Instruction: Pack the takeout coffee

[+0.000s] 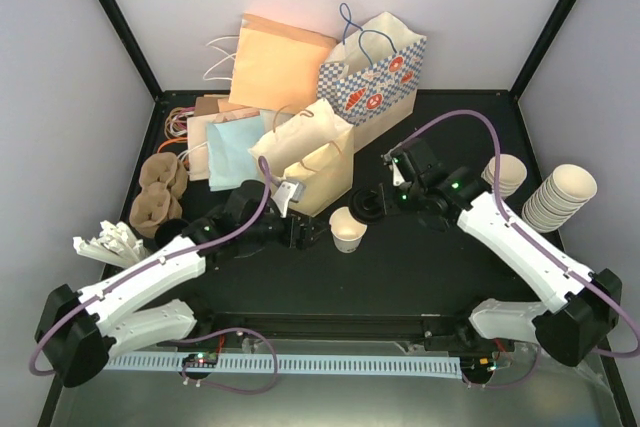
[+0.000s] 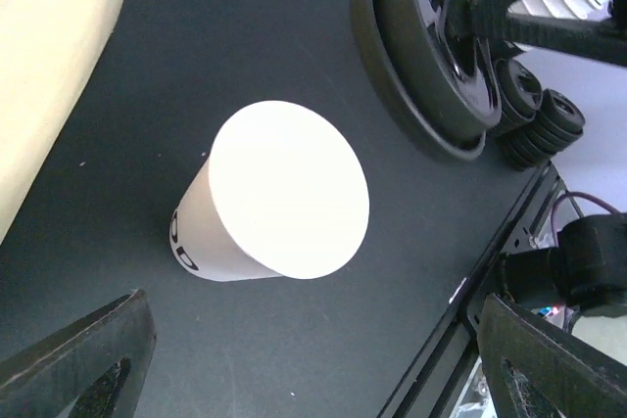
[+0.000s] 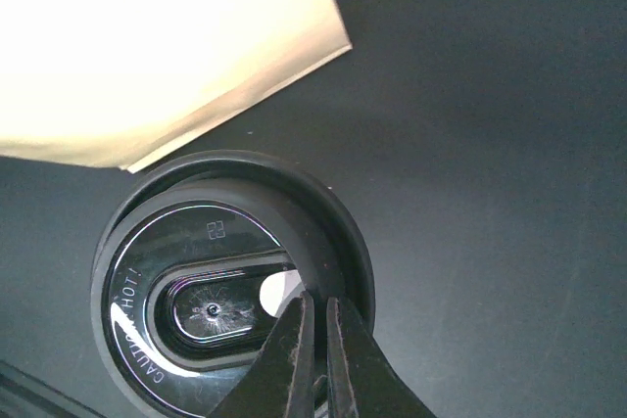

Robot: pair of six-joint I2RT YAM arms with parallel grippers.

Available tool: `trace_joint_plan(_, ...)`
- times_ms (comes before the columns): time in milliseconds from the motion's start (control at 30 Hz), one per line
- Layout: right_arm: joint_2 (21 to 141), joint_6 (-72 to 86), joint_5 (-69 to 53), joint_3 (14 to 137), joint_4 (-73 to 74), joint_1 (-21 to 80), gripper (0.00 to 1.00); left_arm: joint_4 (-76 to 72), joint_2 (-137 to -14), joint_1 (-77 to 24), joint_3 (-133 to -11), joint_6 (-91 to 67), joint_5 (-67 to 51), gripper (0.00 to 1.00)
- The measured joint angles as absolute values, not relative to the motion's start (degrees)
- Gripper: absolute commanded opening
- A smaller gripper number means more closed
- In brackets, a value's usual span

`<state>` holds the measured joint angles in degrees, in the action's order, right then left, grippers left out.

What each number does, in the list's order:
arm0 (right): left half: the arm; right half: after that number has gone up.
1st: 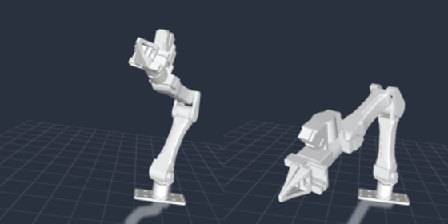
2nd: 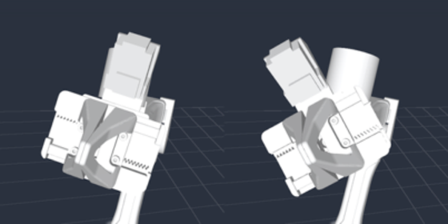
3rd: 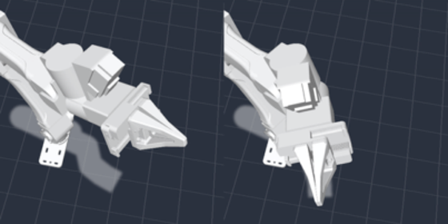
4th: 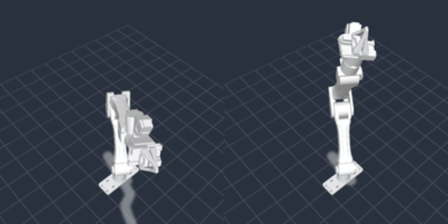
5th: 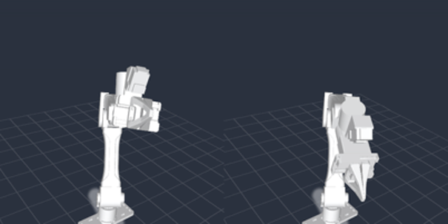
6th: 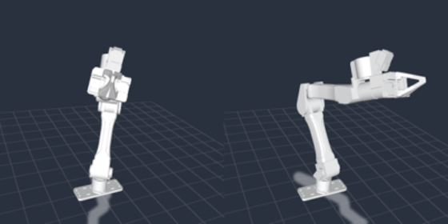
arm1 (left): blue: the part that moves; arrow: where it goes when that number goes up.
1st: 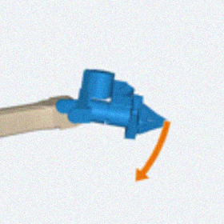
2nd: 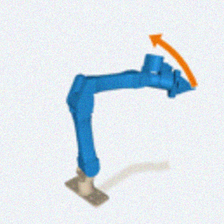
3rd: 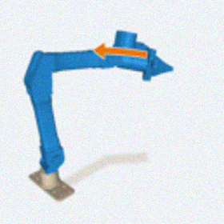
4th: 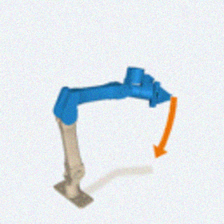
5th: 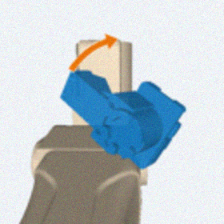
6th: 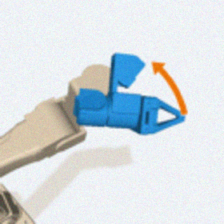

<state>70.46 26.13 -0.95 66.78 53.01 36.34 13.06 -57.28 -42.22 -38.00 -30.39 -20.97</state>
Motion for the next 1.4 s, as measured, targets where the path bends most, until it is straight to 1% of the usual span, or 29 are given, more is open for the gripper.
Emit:
trace_joint_plan(200,72.0,25.2,-3.1,63.7,47.0,38.2,0.01,11.1,-59.8,-41.6,-38.0,-33.8,-20.8,0.92)
trace_joint_plan(467,75.7,23.9,-2.3,63.2,44.8,40.2,0.01,10.2,-62.5,-41.6,-38.0,-35.1,-20.9,0.91)
trace_joint_plan(567,76.6,23.7,-1.4,62.8,44.9,40.9,0.01,9.7,-63.0,-41.6,-38.0,-35.2,-20.9,0.88)
trace_joint_plan(700,77.2,23.4,-0.2,62.8,44.9,41.7,0.01,8.9,-64.1,-41.6,-38.0,-35.5,-21.2,0.78)
trace_joint_plan(767,77.5,23.2,0.0,62.8,44.9,42.3,0.01,8.1,-65.0,-41.6,-38.0,-35.7,-21.8,0.75)
trace_joint_plan(1033,78.2,22.8,0.2,62.8,45.0,43.6,0.01,6.3,-66.5,-41.6,-38.0,-36.1,-23.5,0.74)
trace_joint_plan(1400,79.1,22.7,0.1,62.8,45.1,44.8,0.01,5.6,-68.0,-41.6,-38.0,-36.2,-24.7,0.69)
